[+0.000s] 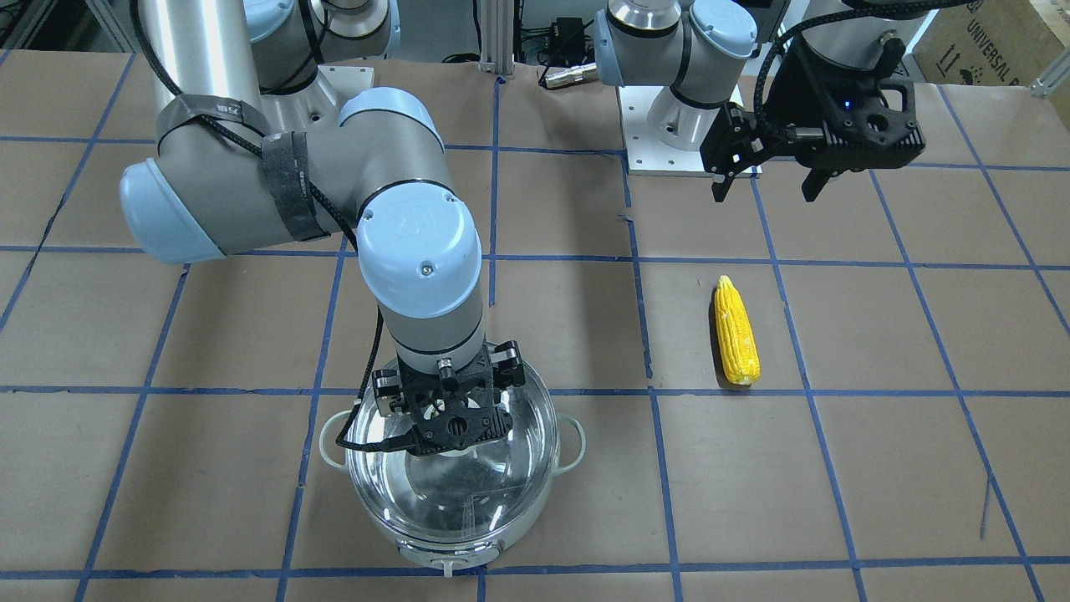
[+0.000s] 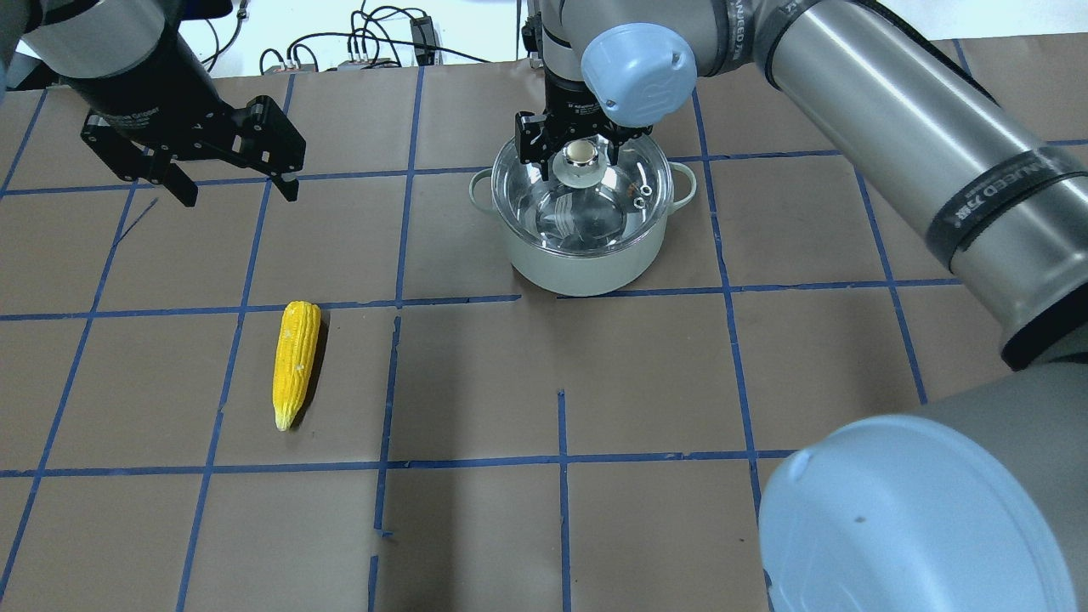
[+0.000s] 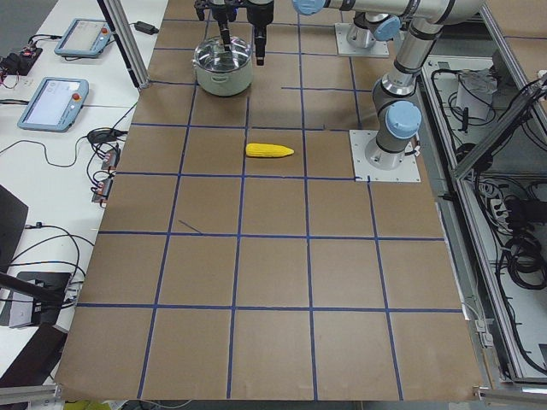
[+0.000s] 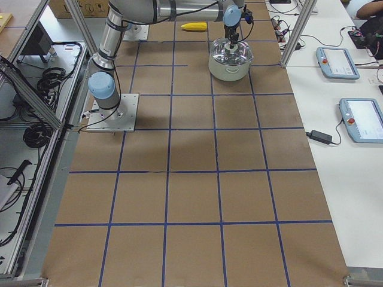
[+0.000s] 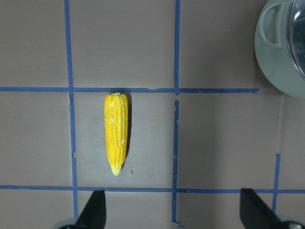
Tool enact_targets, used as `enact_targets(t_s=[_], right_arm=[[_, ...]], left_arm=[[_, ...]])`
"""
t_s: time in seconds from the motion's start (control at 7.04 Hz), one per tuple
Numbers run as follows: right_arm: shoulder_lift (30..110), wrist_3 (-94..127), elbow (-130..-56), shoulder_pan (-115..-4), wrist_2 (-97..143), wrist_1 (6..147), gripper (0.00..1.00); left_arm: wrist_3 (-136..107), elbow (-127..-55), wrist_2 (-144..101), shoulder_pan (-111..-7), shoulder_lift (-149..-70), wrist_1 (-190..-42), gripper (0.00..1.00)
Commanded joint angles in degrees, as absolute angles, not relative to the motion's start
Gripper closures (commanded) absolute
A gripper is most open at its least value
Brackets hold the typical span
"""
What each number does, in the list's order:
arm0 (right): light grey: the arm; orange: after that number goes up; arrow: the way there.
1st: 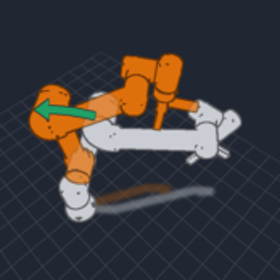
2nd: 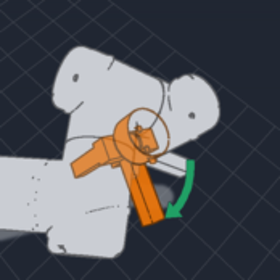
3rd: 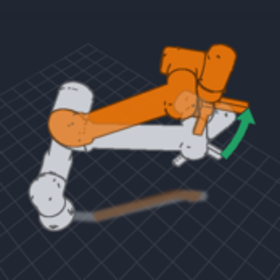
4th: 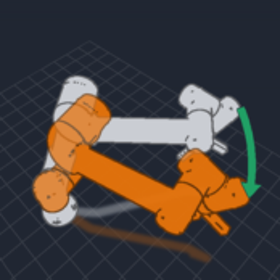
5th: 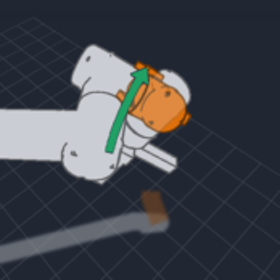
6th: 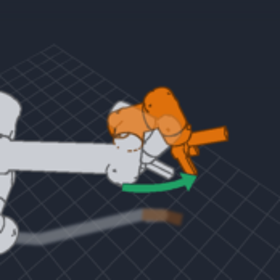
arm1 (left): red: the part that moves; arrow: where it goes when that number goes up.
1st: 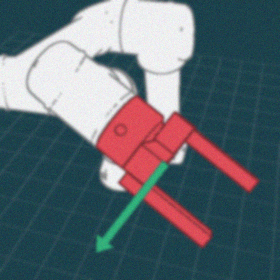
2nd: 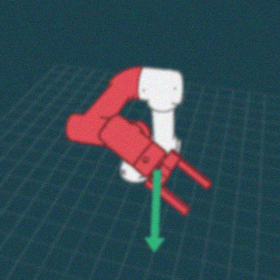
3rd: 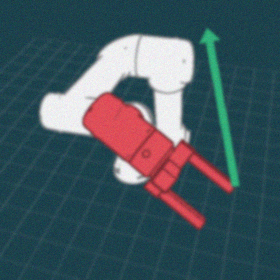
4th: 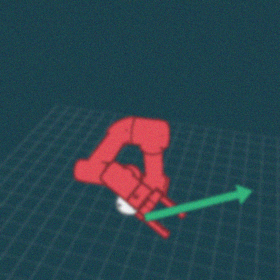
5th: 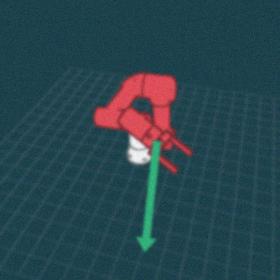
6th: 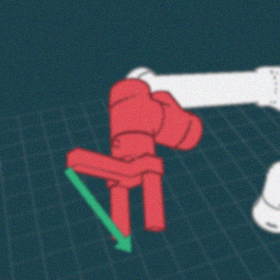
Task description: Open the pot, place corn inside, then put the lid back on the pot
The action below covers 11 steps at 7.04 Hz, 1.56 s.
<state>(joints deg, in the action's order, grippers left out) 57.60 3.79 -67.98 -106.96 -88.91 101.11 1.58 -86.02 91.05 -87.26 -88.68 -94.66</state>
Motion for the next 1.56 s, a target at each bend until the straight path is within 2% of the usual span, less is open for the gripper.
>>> enact_targets(t_s=[0.0,0.43,0.57,0.71,1.14,1.28,1.42], right_arm=[[56.25,3.78,-66.45,-106.96,-88.95,101.07,0.06],[55.81,3.69,-66.53,-106.88,-89.03,100.99,0.11],[55.81,3.78,-66.45,-106.88,-89.03,100.99,0.20],[55.90,3.78,-66.45,-106.88,-89.03,100.90,0.24],[56.16,3.43,-66.45,-106.88,-90.34,100.55,0.28],[56.34,3.17,-66.45,-106.88,-90.61,100.20,0.32],[56.42,2.90,-66.36,-106.88,-90.62,100.02,0.41]], left_arm=[[1.58,-85.96,91.05,-87.28,-88.68,-94.66,0.00],[1.67,-86.13,91.40,-87.36,-88.68,-94.66,0.00],[1.67,-85.96,91.41,-87.45,-88.77,-94.57,0.00],[1.67,-86.04,91.32,-87.45,-88.77,-94.57,0.00],[1.67,-86.04,91.23,-87.45,-88.68,-94.57,0.00],[1.67,-86.04,91.23,-87.45,-88.77,-94.57,0.00],[1.67,-86.04,91.23,-87.45,-88.68,-94.57,0.00]])
